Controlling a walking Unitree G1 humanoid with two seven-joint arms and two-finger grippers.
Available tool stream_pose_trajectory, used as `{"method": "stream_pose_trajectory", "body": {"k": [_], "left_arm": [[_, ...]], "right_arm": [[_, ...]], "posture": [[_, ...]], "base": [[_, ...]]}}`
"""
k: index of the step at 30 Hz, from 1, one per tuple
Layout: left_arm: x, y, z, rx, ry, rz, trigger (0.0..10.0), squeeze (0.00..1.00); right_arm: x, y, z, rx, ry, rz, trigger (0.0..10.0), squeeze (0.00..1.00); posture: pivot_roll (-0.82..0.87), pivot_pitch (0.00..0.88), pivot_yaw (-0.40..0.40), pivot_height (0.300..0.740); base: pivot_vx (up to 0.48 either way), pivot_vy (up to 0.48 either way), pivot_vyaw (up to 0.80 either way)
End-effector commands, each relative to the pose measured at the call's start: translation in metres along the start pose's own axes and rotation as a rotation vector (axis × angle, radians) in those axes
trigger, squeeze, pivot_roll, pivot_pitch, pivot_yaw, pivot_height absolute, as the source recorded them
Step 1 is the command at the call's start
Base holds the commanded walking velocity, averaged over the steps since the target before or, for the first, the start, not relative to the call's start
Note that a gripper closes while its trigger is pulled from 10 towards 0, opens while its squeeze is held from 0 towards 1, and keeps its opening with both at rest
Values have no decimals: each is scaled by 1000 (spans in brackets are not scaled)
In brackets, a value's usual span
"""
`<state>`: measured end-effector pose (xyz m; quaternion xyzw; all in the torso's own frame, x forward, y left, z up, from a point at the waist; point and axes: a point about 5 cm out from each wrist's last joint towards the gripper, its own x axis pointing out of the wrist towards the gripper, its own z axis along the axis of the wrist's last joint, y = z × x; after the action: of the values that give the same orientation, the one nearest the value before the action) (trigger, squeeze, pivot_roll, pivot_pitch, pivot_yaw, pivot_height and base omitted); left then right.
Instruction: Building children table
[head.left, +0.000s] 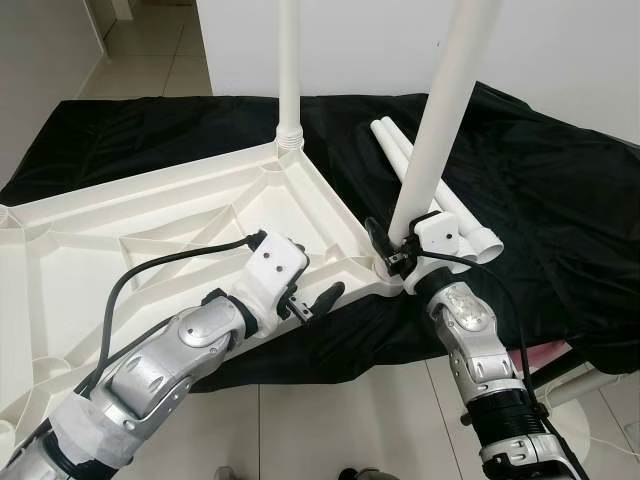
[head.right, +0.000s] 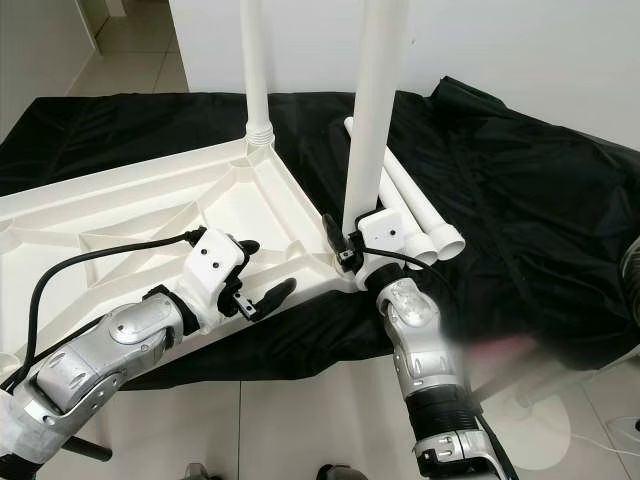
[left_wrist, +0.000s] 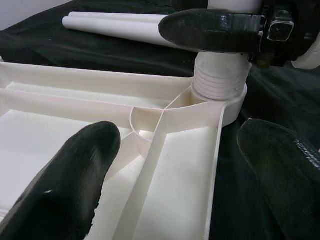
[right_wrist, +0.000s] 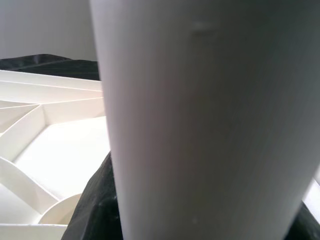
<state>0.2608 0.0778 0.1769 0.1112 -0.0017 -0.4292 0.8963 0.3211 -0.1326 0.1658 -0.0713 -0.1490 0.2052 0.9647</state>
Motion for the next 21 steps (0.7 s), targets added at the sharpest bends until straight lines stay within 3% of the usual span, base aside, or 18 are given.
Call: {"method": "stream_pose_trajectory", "body": {"k": [1,4,8,21], "left_arm": [[-3,-19,5,25,-11,-344,10000,0],[-3,-19,5,25,-11,-343,10000,0],[-3,-20,5,24,-11,-347,10000,0],[-3,-18,6,26,-10,-341,10000,0]], "right_arm": [[-8,3,-19,17,87,24,10000,0],[-7,2,-20,36,89,24,10000,0],[-1,-5,-20,128,124,-29,10000,0],[3,-7,-30,196,204,-61,10000,0]], "posture": [[-35,126,-27,740],[-35,127,-27,740],[-37,128,-29,740],[-32,124,-32,740]], "base": [[0,0,0],[0,0,0],[0,0,0],[0,0,0]]}}
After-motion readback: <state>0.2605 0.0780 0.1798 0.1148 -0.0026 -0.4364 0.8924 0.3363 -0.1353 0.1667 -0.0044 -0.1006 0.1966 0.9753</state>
